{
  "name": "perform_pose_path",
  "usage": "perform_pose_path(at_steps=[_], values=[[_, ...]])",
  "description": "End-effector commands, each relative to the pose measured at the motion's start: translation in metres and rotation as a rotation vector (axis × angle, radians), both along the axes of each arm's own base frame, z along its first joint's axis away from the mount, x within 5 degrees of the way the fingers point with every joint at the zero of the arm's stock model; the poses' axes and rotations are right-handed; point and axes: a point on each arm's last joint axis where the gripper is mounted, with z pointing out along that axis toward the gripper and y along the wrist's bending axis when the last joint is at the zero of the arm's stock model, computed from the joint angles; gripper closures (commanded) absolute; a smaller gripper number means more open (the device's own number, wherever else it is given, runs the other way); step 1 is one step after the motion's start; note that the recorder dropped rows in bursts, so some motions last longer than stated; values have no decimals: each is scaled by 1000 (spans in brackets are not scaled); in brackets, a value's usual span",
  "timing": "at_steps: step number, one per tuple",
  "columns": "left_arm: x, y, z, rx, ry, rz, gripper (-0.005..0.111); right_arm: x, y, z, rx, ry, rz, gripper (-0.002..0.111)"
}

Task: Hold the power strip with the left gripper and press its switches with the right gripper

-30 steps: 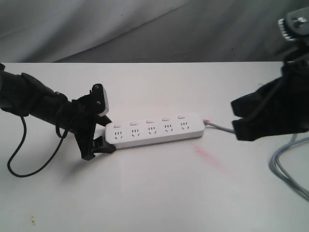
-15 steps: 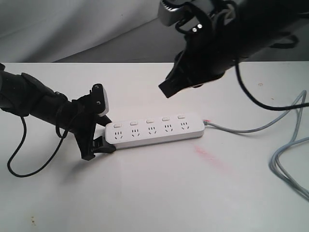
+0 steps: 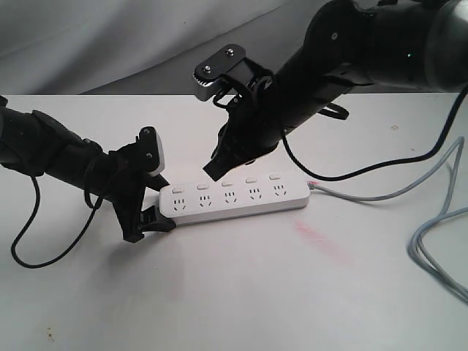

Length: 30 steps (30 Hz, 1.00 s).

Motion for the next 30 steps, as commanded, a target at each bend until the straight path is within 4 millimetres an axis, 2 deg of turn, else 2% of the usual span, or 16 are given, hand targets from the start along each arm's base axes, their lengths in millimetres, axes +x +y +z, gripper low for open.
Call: perform_pose_path(at_steps=[1, 6, 15, 24, 30], values=[[0, -2, -1, -1, 5, -4, 41, 7, 7, -5, 33, -48, 22, 108], [0, -2, -1, -1, 5, -4, 41, 13, 11, -15, 61, -64, 17, 108], [0, -2, -1, -1, 5, -4, 41, 23, 18, -45, 39, -114, 95, 108], [0, -2, -1, -1, 5, -4, 41, 38, 40, -50, 63, -125, 173, 108], [0, -2, -1, -1, 5, -4, 41, 44, 52, -63, 44, -157, 257, 108]])
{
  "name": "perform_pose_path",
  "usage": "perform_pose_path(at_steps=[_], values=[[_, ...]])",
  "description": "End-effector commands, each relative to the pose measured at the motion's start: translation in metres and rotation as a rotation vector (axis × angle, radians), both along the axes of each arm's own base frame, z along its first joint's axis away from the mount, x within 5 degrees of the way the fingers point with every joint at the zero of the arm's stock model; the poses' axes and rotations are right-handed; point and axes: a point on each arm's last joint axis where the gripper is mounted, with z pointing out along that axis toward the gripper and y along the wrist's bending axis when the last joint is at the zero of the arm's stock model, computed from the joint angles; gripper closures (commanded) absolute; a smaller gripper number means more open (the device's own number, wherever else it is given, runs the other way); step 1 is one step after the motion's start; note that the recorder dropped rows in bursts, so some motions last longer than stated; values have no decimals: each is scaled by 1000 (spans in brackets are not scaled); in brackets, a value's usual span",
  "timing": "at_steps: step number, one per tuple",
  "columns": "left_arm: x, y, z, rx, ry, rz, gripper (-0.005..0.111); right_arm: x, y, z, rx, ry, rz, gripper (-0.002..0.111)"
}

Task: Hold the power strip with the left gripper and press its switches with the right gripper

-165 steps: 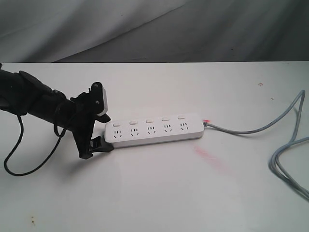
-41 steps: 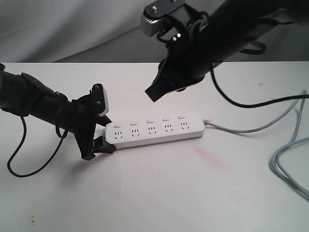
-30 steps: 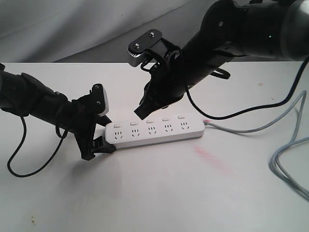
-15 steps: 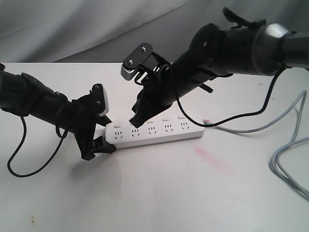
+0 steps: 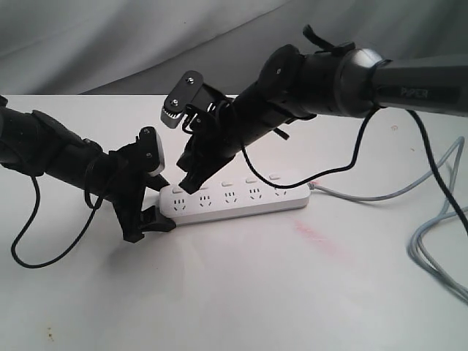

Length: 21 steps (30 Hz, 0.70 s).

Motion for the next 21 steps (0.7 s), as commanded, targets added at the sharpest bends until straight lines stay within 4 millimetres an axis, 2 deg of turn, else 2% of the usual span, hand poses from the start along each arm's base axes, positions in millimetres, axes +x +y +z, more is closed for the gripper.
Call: perform_pose_path(at_steps=[1, 7, 14, 17, 21], values=[[0, -2, -1, 1, 4, -4, 41, 4, 8, -6, -10, -33, 64, 108], [0, -2, -1, 1, 4, -4, 41, 14, 20, -15, 0, -63, 68, 108], [0, -2, -1, 1, 4, -4, 41, 22, 21, -31, -10, -102, 22, 107], [0, -2, -1, 1, 4, -4, 41, 23, 22, -40, -9, -100, 37, 91], [0, -2, -1, 1, 4, -4, 41, 24, 23, -48, -2, -83, 18, 77]])
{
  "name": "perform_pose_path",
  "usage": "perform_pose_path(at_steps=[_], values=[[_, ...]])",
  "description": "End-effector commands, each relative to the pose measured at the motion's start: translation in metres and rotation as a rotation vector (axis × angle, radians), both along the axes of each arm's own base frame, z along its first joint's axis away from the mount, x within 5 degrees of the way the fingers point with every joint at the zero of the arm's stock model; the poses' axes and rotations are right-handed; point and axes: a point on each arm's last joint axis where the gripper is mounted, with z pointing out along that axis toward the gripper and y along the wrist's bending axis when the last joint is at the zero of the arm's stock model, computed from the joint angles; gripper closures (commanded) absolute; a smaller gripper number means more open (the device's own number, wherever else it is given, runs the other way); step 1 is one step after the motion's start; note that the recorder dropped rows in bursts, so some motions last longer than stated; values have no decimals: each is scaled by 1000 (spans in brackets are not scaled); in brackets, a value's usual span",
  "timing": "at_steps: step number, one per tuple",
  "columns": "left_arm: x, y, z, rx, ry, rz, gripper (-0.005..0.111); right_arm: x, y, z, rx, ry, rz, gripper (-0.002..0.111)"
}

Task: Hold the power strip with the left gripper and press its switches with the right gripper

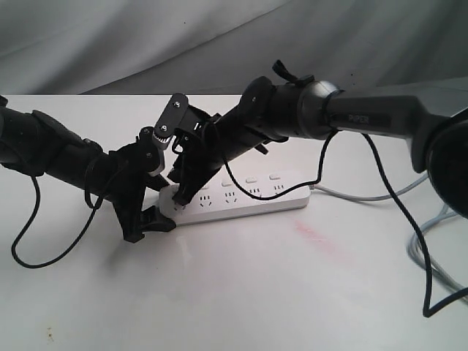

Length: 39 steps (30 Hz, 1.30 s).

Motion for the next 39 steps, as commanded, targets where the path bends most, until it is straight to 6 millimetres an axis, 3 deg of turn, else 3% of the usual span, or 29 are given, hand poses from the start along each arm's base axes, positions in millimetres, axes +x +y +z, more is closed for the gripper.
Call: perform_pose_path(at_steps=[1, 16, 39], values=[[0, -2, -1, 1, 3, -5, 41, 4, 2, -3, 20, -9, -28, 76], [0, -2, -1, 1, 3, -5, 41, 6, 1, -5, -20, -106, 54, 75], [0, -2, -1, 1, 3, -5, 41, 0, 5, -23, -59, -75, 108, 75]])
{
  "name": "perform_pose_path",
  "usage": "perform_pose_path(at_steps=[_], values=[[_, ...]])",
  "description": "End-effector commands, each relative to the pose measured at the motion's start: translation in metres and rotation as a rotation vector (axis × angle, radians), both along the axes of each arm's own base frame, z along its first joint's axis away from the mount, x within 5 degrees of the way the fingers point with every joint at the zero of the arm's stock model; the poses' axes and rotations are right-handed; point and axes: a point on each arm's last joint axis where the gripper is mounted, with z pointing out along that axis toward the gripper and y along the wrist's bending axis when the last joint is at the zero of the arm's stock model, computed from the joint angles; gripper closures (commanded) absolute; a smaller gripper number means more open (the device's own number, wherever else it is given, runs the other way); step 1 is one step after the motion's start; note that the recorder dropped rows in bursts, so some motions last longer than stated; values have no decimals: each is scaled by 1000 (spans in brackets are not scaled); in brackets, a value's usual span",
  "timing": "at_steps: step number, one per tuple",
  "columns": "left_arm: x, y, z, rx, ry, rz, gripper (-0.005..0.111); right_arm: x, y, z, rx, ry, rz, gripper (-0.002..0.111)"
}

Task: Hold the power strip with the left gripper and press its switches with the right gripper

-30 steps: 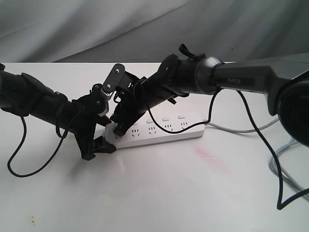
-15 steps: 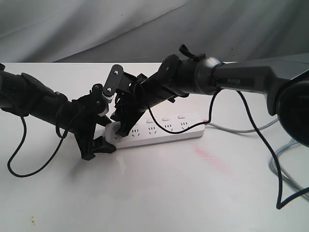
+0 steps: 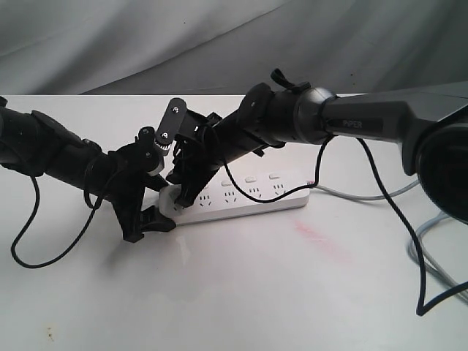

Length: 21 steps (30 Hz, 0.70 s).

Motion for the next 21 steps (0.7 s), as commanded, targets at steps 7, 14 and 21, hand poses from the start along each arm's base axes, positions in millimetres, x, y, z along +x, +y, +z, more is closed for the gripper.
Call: perform_pose_path(at_steps=[7, 14, 21], values=[[0, -2, 0, 5, -2, -9, 41, -6, 2, -11, -46, 13, 58, 75], [0, -2, 0, 5, -2, -9, 41, -7, 4, -10, -20, 43, 51, 75], [0, -2, 0, 5, -2, -9, 41, -7, 1, -5, -16, 53, 59, 75]])
